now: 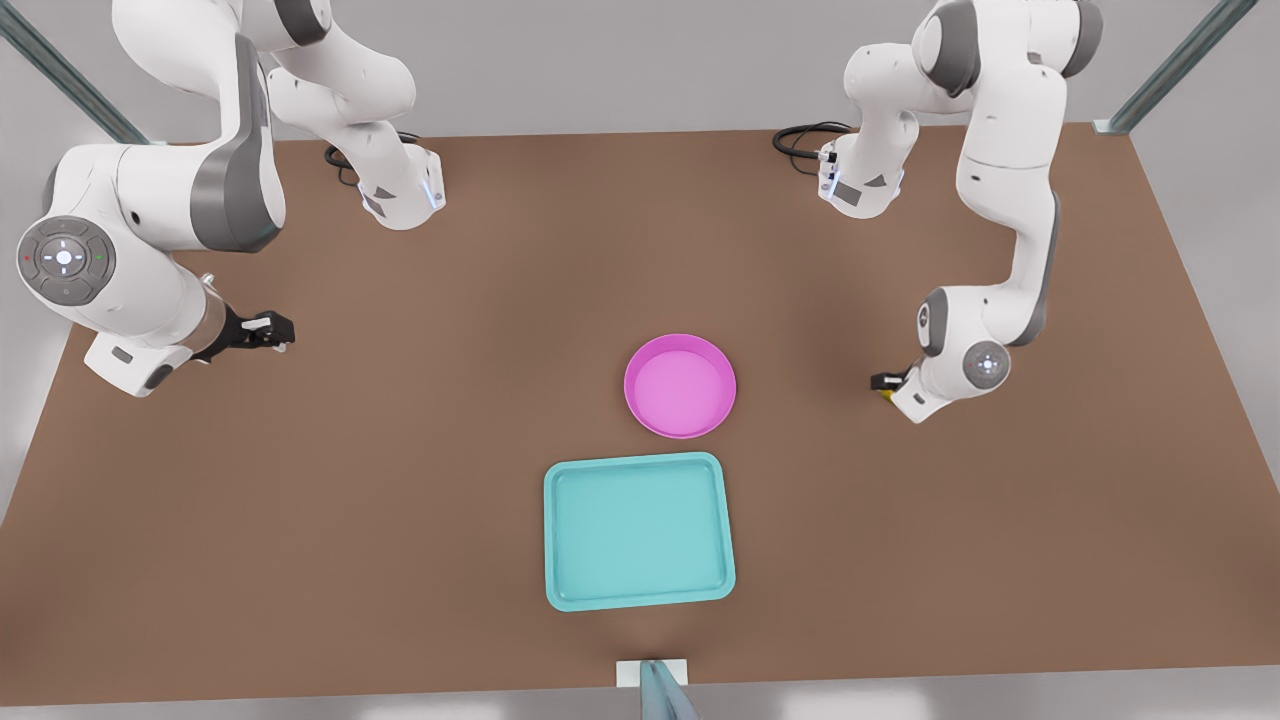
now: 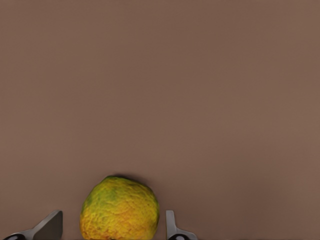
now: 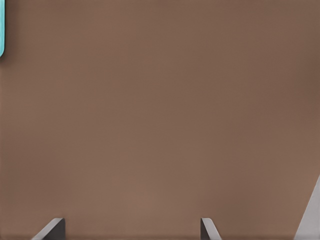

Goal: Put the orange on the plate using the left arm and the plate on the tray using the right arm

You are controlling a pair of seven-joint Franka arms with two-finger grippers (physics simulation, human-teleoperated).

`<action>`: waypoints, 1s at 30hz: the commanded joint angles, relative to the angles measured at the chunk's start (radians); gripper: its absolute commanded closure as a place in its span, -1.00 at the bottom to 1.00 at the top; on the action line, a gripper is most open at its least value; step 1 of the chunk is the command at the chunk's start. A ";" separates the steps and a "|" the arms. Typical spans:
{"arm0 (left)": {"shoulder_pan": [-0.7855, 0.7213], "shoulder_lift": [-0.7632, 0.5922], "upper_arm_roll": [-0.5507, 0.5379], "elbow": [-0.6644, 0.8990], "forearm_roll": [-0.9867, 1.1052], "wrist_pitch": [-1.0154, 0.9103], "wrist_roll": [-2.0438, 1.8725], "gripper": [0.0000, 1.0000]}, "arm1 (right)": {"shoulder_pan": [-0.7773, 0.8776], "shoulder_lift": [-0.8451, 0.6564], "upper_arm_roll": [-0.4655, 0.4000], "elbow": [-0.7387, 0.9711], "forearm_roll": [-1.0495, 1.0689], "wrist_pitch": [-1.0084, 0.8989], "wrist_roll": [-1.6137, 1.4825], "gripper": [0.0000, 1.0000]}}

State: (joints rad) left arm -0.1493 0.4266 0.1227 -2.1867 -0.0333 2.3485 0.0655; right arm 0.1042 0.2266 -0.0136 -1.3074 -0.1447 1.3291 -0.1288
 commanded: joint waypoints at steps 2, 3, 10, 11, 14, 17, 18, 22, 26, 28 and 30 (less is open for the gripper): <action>0.000 0.023 0.000 -0.001 0.003 0.031 0.040 -1.00 | -0.001 -0.001 0.000 0.000 0.000 -0.002 -0.008 -1.00; 0.000 0.031 0.000 -0.001 0.003 0.032 0.040 -1.00 | -0.001 -0.001 0.000 0.000 0.000 -0.002 -0.008 -1.00; 0.000 0.035 0.002 0.002 0.003 0.017 0.040 -0.32 | 0.000 0.005 0.000 0.000 0.002 -0.001 -0.008 -1.00; 0.000 0.034 0.002 0.004 0.003 0.017 0.040 -0.32 | -0.001 0.005 0.000 0.000 0.002 -0.001 -0.008 -1.00; 0.000 0.021 0.002 0.005 0.003 0.009 0.036 -0.09 | -0.001 0.005 0.000 0.002 0.002 -0.002 -0.008 -1.00; -0.004 -0.023 -0.006 0.036 0.003 -0.096 -0.027 -0.11 | -0.009 0.005 0.000 0.002 0.002 -0.002 -0.008 -1.00; -0.036 -0.037 -0.023 0.047 0.001 -0.133 -0.088 -0.12 | -0.009 0.005 0.000 0.002 0.002 -0.002 -0.009 -1.00; -0.383 0.040 -0.032 0.272 -0.074 -0.322 -0.484 -0.14 | -0.009 0.007 0.000 0.000 0.002 -0.001 -0.009 -1.00; -0.590 0.224 -0.038 0.599 -0.192 -0.416 -0.776 -0.15 | -0.009 0.008 0.000 0.000 0.002 -0.001 -0.008 -1.00; -0.592 0.251 -0.064 0.630 -0.195 -0.407 -0.796 -0.15 | -0.009 0.007 0.000 0.002 0.002 -0.001 -0.009 -1.00; -0.590 0.267 -0.064 0.637 -0.192 -0.400 -0.802 -0.18 | -0.009 0.008 0.000 0.000 0.002 -0.001 -0.009 -1.00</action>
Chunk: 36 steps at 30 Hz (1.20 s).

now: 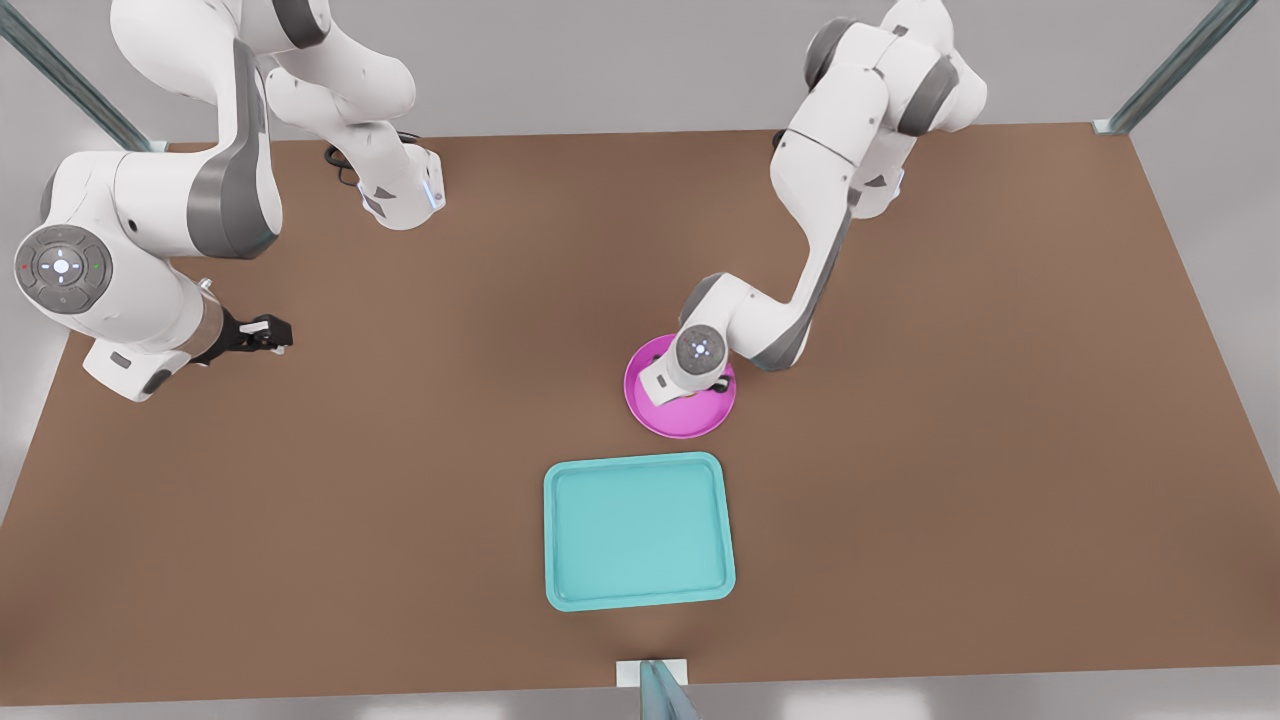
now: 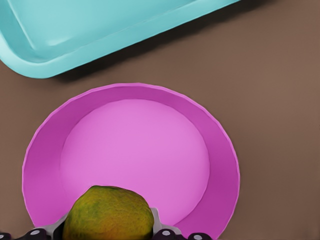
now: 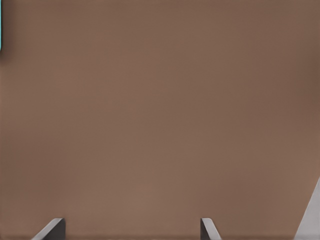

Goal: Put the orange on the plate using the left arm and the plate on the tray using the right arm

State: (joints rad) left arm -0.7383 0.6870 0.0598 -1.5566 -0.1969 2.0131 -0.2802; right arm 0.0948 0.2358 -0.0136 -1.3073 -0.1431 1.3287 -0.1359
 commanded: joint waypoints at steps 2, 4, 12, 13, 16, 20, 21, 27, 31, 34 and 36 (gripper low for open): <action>-0.001 0.009 -0.002 0.003 -0.029 -0.062 -0.458 -1.00 | -0.001 0.000 0.000 0.000 0.000 0.000 -0.001 -1.00; 0.000 0.002 0.008 0.001 -0.024 -0.076 -0.447 -1.00 | -0.001 0.005 0.000 0.000 0.002 0.000 -0.001 -1.00; 0.108 -0.263 0.779 0.380 -0.065 -0.741 0.366 -1.00 | 0.028 0.169 0.020 -0.150 0.525 0.274 0.110 -1.00; 0.103 -0.284 0.770 0.377 -0.067 -0.738 0.366 -1.00 | 0.092 0.168 0.024 -0.193 0.545 0.369 0.128 -1.00; 0.687 -0.564 -0.008 0.064 0.149 -0.389 0.158 -1.00 | 0.241 0.166 0.026 -0.309 0.582 0.615 0.228 -1.00; 0.817 -0.587 -0.150 -0.068 0.169 -0.343 0.018 -1.00 | 0.393 0.194 0.026 -0.443 0.588 0.945 0.340 -1.00; 0.817 -0.584 -0.149 -0.063 0.169 -0.365 0.027 -1.00 | 0.417 0.218 0.027 -0.469 0.593 1.029 0.357 -1.00; 0.820 -0.529 -0.147 0.010 0.171 -0.493 0.073 -1.00 | 0.543 0.344 0.034 -0.489 0.751 1.264 0.374 -1.00; 0.820 -0.529 -0.147 0.012 0.169 -0.491 0.075 -1.00 | 0.571 0.407 0.049 -0.458 0.787 1.300 0.372 -1.00; 0.821 -0.529 -0.147 0.012 0.168 -0.491 0.073 -1.00 | 0.591 0.444 0.050 -0.437 0.787 1.308 0.372 -1.00; 0.821 -0.526 -0.147 0.024 0.163 -0.491 0.064 -1.00 | 0.600 0.458 0.050 -0.425 0.787 1.308 0.372 -1.00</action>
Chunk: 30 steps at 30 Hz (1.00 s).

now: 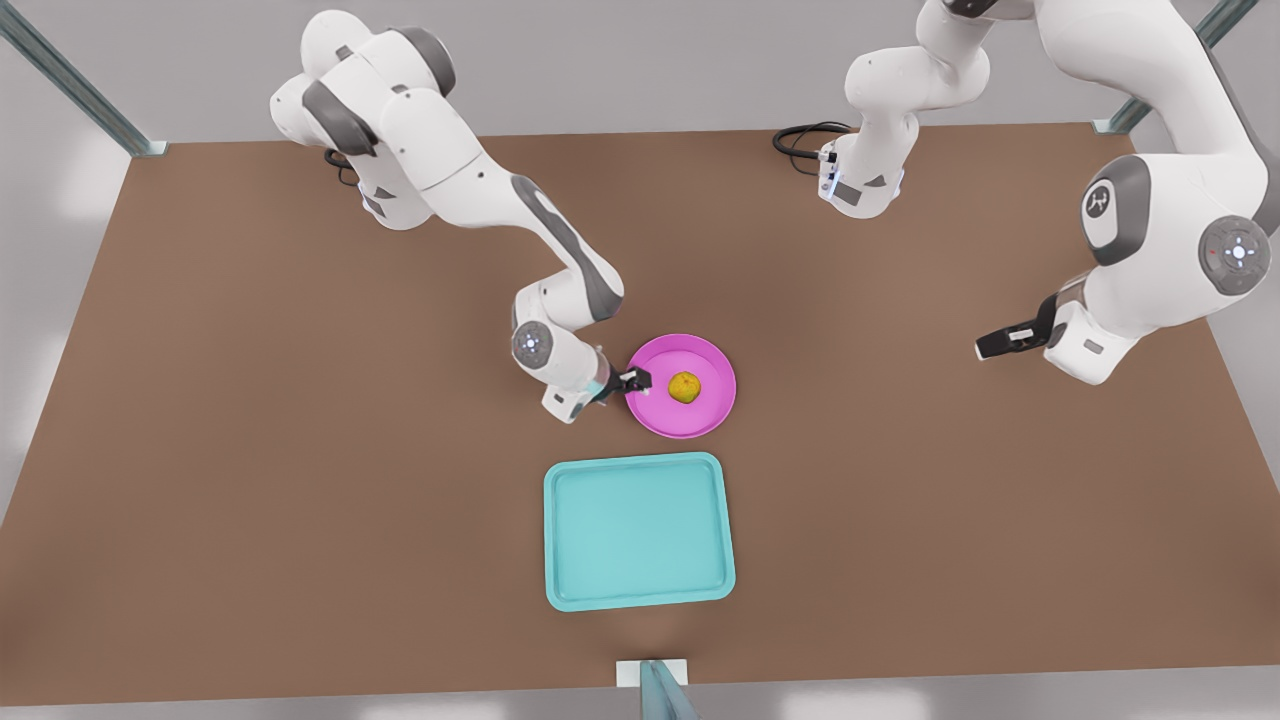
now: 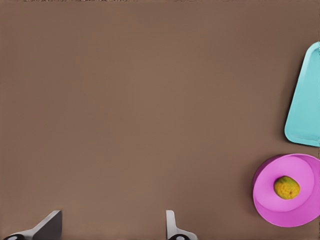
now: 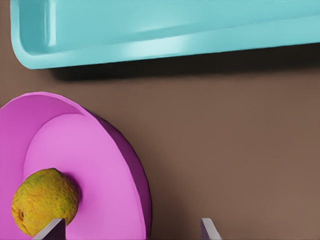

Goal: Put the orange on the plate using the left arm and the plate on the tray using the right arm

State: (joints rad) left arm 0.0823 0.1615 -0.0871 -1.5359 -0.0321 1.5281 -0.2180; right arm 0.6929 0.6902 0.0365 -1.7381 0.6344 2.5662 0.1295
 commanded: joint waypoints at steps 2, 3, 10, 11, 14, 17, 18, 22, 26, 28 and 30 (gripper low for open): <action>0.001 0.001 0.000 0.005 -0.002 -0.006 0.005 -1.00 | 0.008 0.019 0.000 0.015 0.010 0.071 0.107 -1.00; 0.001 0.003 0.000 0.003 -0.002 -0.006 0.006 -1.00 | 0.008 0.026 0.000 0.017 0.010 0.072 0.107 -1.00; 0.002 -0.002 0.000 0.006 -0.005 -0.008 0.011 -1.00 | 0.022 0.065 0.006 0.034 0.007 0.071 0.093 -1.00; 0.002 -0.004 0.000 0.046 -0.008 -0.044 0.012 -1.00 | 0.022 0.065 0.008 0.034 0.007 0.071 0.093 -1.00; 0.002 0.004 -0.002 0.115 -0.011 -0.126 0.014 -1.00 | 0.022 0.068 0.008 0.034 0.005 0.065 0.073 -0.62; 0.002 0.007 -0.003 0.154 -0.014 -0.126 0.014 -1.00 | 0.020 0.068 0.008 0.034 0.005 0.055 0.061 -0.08; 0.002 0.006 -0.002 0.154 -0.014 -0.126 0.016 -1.00 | 0.020 0.068 0.008 0.034 0.005 0.054 0.061 0.01; 0.004 0.006 0.000 0.158 -0.014 -0.124 0.023 -1.00 | 0.020 0.068 0.008 0.035 0.005 0.049 0.044 0.27; 0.007 0.018 0.018 0.158 -0.014 -0.121 0.025 -1.00 | 0.020 0.066 0.008 0.046 0.004 0.032 0.044 0.57; 0.007 0.023 0.020 0.158 -0.012 -0.118 0.023 -1.00 | 0.022 0.065 0.009 0.052 0.004 0.031 0.044 0.57; 0.007 0.036 0.018 0.211 -0.009 -0.115 0.023 -1.00 | 0.022 0.063 0.017 0.054 0.002 0.031 0.019 0.57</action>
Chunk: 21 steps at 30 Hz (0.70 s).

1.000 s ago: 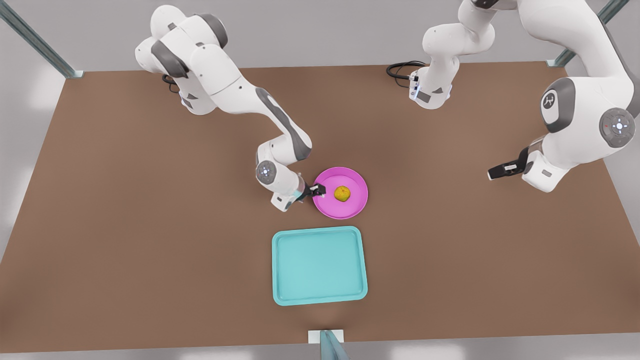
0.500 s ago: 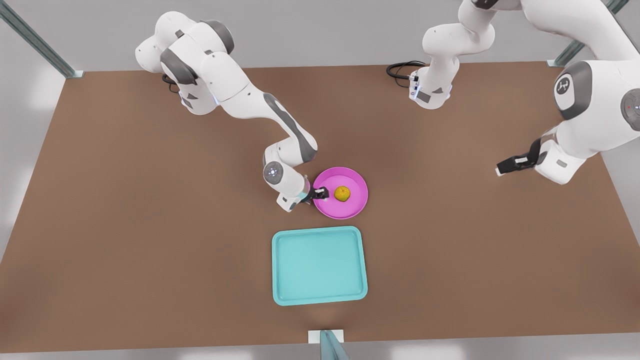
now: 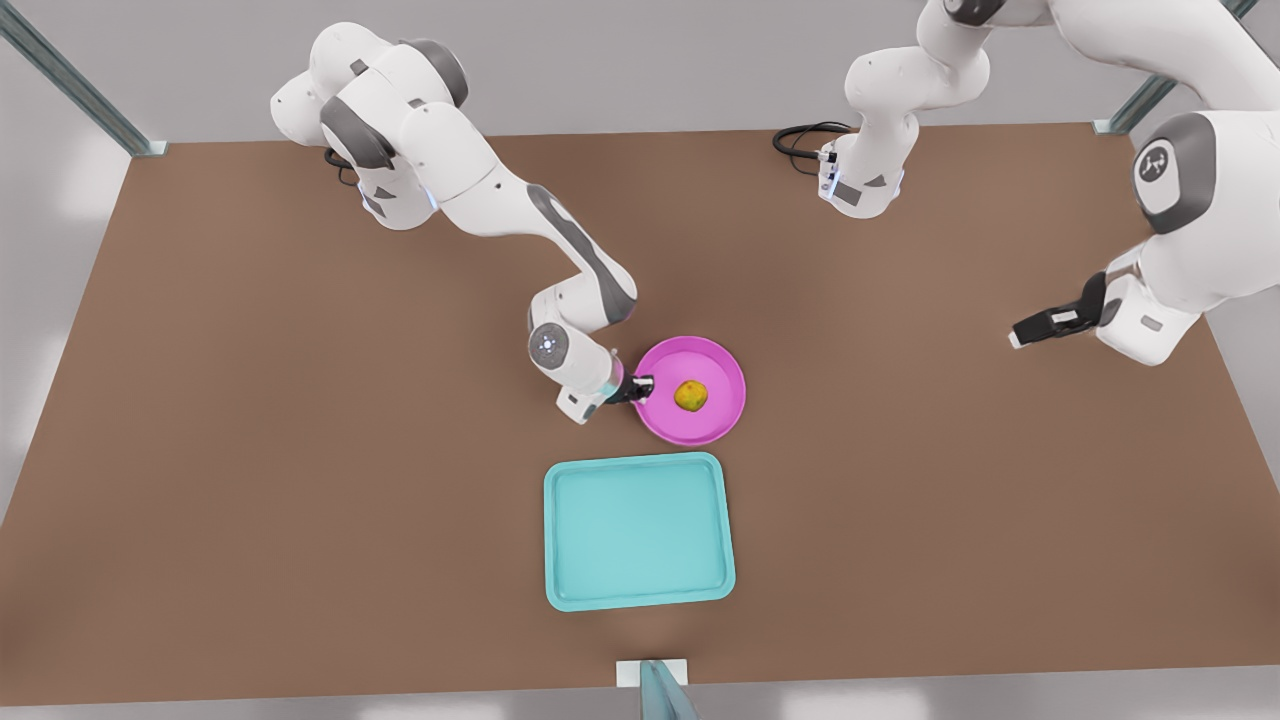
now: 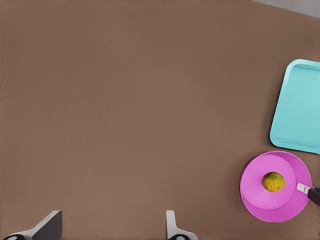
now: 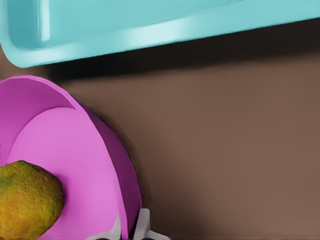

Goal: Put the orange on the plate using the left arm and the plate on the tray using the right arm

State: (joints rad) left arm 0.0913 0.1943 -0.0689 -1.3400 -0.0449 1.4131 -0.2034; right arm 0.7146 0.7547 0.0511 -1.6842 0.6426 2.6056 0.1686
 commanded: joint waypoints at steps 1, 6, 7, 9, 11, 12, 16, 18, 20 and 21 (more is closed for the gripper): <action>-0.001 0.004 0.000 0.012 -0.001 0.001 0.010 -1.00 | 0.000 -0.003 0.004 0.004 -0.004 -0.009 -0.029 0.57; 0.001 0.034 0.032 0.016 0.000 0.004 0.010 -1.00 | -0.007 -0.020 0.021 0.017 0.000 -0.005 -0.026 0.57; 0.001 0.033 0.034 0.016 0.002 0.003 0.010 -1.00 | -0.010 -0.028 0.021 0.020 0.000 -0.005 -0.024 0.57; 0.001 0.033 0.034 0.016 0.002 0.001 0.010 -1.00 | -0.027 -0.052 0.023 0.034 0.002 -0.009 -0.024 0.57; 0.001 0.030 0.034 0.016 0.000 -0.003 0.010 -1.00 | -0.066 -0.080 0.023 0.043 0.002 -0.028 -0.020 0.57; 0.001 0.028 0.032 0.016 0.000 -0.005 0.010 -1.00 | -0.093 -0.092 0.023 0.043 0.002 -0.030 -0.023 0.57; 0.001 0.027 0.034 0.016 0.000 -0.006 0.012 -1.00 | -0.216 -0.097 0.021 0.087 0.000 -0.052 -0.028 0.57; 0.001 0.027 0.032 0.016 0.002 -0.006 0.012 -1.00 | -0.276 -0.083 0.021 0.118 -0.001 -0.062 -0.032 0.57; -0.001 0.027 0.032 0.016 0.000 -0.014 0.012 -1.00 | -0.297 -0.008 0.019 0.215 -0.001 -0.065 -0.029 0.57; -0.001 0.025 0.032 0.016 0.000 -0.016 0.012 -1.00 | -0.302 0.034 0.019 0.270 0.000 -0.065 -0.026 0.57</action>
State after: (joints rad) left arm 0.0906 0.2213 -0.0361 -1.3243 -0.0447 1.4059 -0.1961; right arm 0.4187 0.7687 0.0707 -1.4435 0.6467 2.5575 0.1378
